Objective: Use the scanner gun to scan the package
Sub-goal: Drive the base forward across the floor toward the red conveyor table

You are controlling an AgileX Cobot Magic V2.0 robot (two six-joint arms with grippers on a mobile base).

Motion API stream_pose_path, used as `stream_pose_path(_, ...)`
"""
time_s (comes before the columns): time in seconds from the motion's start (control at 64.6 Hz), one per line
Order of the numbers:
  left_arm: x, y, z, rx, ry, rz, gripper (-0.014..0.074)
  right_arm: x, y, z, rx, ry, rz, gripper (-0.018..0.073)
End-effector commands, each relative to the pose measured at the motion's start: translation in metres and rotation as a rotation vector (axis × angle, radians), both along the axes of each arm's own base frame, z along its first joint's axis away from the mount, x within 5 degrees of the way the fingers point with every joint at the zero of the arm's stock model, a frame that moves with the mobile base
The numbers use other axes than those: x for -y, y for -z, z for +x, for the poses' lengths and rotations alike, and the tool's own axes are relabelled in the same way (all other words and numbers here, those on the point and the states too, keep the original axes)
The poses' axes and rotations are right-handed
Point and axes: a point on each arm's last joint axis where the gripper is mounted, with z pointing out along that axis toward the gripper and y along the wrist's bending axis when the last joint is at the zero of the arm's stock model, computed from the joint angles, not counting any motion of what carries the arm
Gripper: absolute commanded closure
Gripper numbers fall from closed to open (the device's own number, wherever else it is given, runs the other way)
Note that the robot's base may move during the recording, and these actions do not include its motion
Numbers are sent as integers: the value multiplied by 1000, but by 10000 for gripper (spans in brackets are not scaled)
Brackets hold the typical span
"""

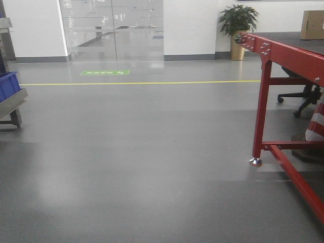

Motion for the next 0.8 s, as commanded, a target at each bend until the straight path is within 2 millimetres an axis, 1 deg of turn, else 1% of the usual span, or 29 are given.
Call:
stream_pose_path(0.0, 0, -3, -1, 23, 0, -9, 707, 0, -2, 0, 25, 2, -11, 722)
stream_pose_path(0.789, 0, -3, -1, 23, 0, -9, 707, 0, -2, 0, 28, 2, -11, 722)
